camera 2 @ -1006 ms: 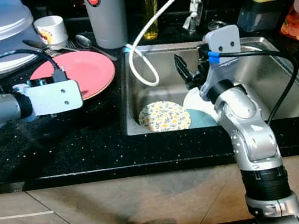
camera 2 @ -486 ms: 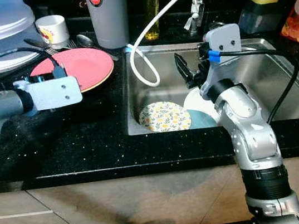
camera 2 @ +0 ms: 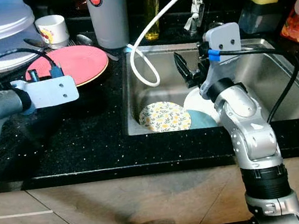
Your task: Kitchen organization
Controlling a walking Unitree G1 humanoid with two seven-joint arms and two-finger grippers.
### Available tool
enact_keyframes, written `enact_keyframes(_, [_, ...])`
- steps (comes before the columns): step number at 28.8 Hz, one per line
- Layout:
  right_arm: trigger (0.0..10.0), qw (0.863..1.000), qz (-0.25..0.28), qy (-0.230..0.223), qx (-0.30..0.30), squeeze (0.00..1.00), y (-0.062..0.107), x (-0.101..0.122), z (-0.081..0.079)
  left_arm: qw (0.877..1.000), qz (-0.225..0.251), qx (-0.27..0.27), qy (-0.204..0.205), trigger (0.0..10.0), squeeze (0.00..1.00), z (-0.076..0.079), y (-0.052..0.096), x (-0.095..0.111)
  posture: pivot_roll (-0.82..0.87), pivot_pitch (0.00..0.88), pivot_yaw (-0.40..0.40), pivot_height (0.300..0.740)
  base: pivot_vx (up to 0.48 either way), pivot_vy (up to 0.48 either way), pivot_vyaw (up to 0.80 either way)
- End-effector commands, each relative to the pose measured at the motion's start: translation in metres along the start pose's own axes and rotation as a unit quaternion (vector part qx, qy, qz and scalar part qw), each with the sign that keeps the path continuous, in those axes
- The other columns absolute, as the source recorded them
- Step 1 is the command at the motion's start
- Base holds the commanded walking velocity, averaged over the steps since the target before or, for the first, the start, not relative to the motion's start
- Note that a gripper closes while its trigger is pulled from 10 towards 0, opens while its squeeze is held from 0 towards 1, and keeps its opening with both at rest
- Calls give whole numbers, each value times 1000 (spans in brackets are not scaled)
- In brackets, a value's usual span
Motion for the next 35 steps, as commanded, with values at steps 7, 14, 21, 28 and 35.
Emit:
enact_keyframes(7, [10000, 1000, 2, 0, -5, 0, 0, 0, 4, 981, 119, 147, -31, 0, 0, -44, 7, 55, 54, 57, -75, 740, 0, 0, 0])
enact_keyframes(14, [10000, 1000, 3, -2, -6, 0, -2, 0, 5, 952, 239, 190, -32, 10000, 0, -43, 25, 106, 67, 58, -80, 740, 0, 0, 0])
enact_keyframes(21, [10000, 1000, 9, -1, -20, 0, -3, 1, 8, 946, 305, 110, -34, 10000, 0, -1, 24, 131, 62, 52, -57, 740, 0, 0, 0])
enact_keyframes(28, [10000, 995, -19, 15, -94, 0, 7, -12, 31, 948, 306, 77, -35, 10000, 0, 14, 20, 128, 78, 72, -28, 740, 0, 0, 0])
enact_keyframes(35, [10000, 987, -25, 21, -159, 0, 12, -18, 47, 943, 308, 116, -41, 10000, 0, 4, 20, 130, 101, 86, -11, 740, 0, 0, 0])
Point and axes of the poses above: a point about 5 cm out from each wrist's last joint towards the gripper, its own y axis pointing back from the gripper into the wrist, its own x axis along the axis of the wrist's last joint, z = x × y, the point moved 3 cm from there along -y, pointing out of the wrist towards the gripper
